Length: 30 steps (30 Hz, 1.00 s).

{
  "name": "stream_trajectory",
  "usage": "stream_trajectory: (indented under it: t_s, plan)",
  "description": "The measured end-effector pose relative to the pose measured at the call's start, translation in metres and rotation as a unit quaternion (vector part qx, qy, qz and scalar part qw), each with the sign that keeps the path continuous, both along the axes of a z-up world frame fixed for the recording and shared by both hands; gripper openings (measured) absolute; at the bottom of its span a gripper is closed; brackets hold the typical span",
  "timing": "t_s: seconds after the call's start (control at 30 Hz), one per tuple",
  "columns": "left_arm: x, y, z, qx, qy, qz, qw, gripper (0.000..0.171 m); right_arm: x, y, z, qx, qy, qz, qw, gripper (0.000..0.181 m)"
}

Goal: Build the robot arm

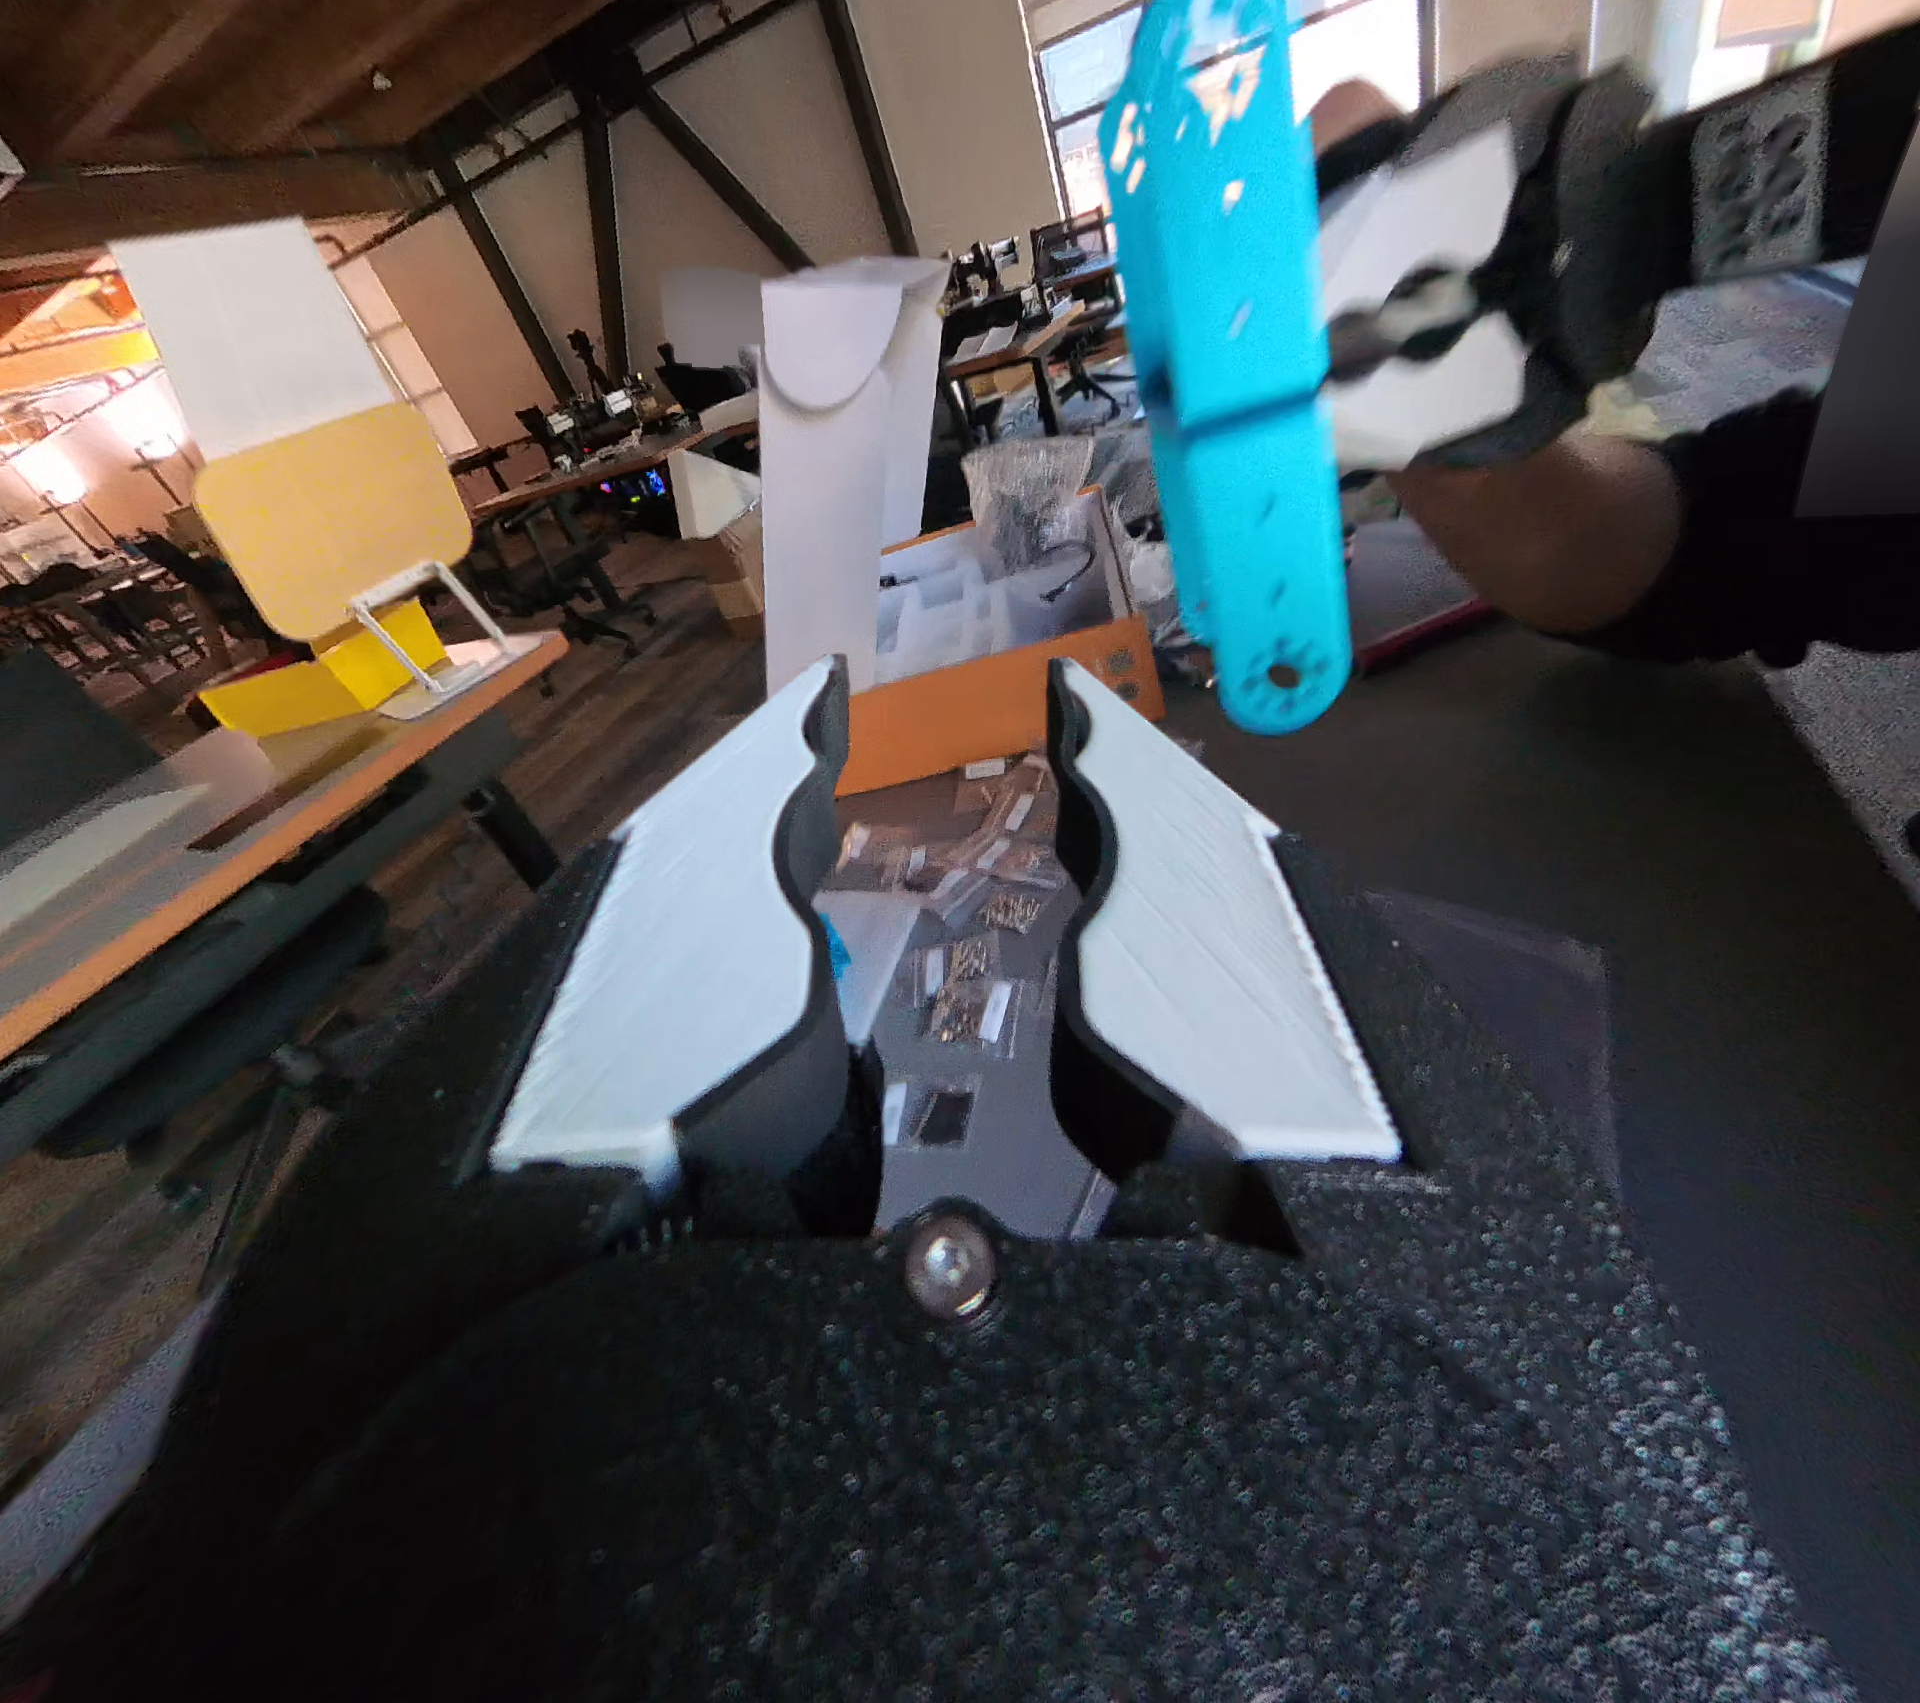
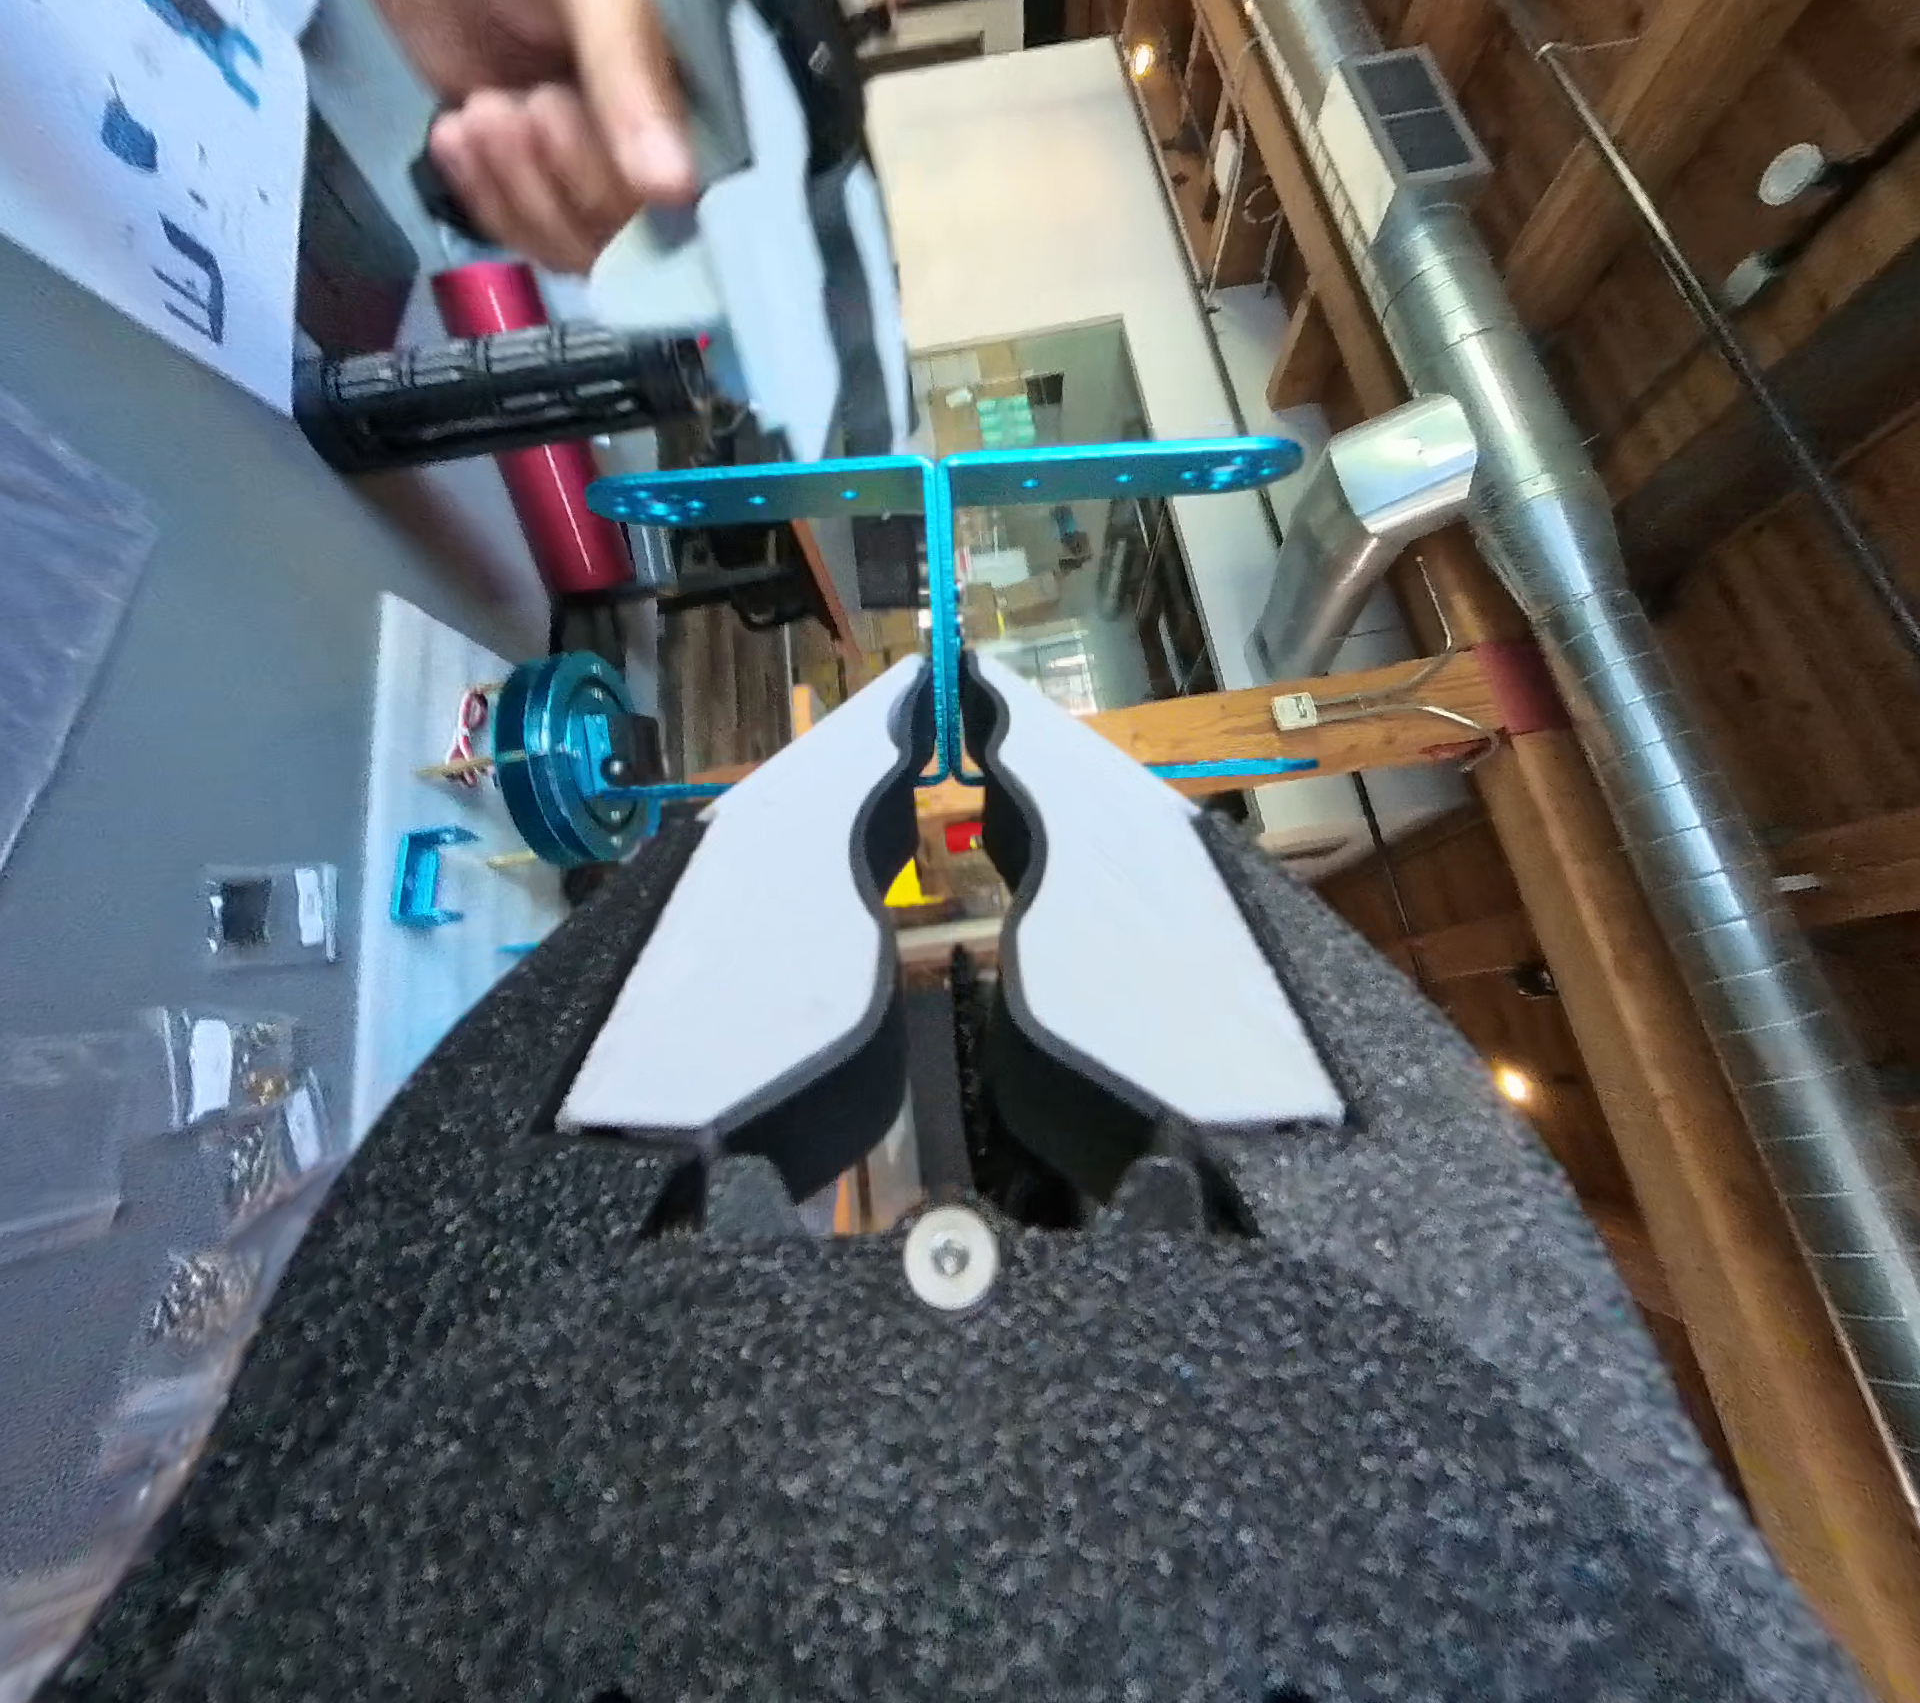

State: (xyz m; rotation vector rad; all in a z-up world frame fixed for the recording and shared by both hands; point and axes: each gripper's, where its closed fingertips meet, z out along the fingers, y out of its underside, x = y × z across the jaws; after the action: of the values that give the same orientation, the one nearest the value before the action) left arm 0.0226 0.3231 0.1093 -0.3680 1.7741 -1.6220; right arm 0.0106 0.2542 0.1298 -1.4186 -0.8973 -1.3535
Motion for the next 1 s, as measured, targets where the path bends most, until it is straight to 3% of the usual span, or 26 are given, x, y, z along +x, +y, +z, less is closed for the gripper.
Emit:
stream_trajectory:
  t_s: [0.07, 0.13, 0.2, 0.3, 0.4, 0.53, 0.73, 0.83, 0.93, 1.0]
  plan:
    - [-0.019, -0.009, 0.032, -0.027, 0.002, -0.025, 0.999, 0.039, 0.002, -0.001, 0.001, -0.007, -0.012, -0.019, 1.0, 0.003]
    - [-0.033, -0.026, 0.049, -0.061, 0.034, -0.062, 0.996, 0.058, 0.003, -0.002, -0.004, -0.01, -0.029, -0.035, 0.999, 0.003]
    - [-0.034, -0.045, 0.038, -0.057, 0.084, -0.075, 0.992, 0.062, 0.004, -0.003, -0.013, -0.019, -0.031, -0.045, 0.998, 0.003]
    - [-0.026, -0.065, 0.003, -0.033, 0.149, -0.068, 0.986, 0.07, 0.008, 0.0, -0.025, -0.036, -0.036, -0.059, 0.997, 0.003]
    - [-0.018, -0.069, -0.018, -0.022, 0.161, -0.053, 0.985, 0.054, 0.01, 0.002, -0.034, -0.051, -0.04, -0.06, 0.996, 0.003]
    - [-0.014, -0.064, -0.029, -0.03, 0.162, -0.057, 0.985, 0.027, 0.011, 0.005, -0.044, -0.066, -0.056, -0.059, 0.994, 0.003]
    - [-0.011, -0.058, -0.046, 0.018, 0.15, -0.046, 0.987, 0.026, 0.015, 0.01, -0.057, -0.075, -0.038, -0.054, 0.995, 0.004]
    - [-0.007, -0.056, -0.045, 0.009, 0.13, -0.039, 0.991, 0.025, 0.017, 0.011, -0.054, -0.043, -0.044, -0.05, 0.997, 0.005]
    - [0.001, -0.055, -0.049, -0.014, 0.14, -0.034, 0.989, 0.025, 0.025, 0.013, -0.059, -0.043, -0.001, -0.046, 0.998, 0.006]
    - [0.008, -0.054, -0.05, -0.051, 0.154, -0.036, 0.986, 0.025, 0.026, 0.012, -0.06, -0.043, 0.024, -0.033, 0.998, 0.016]
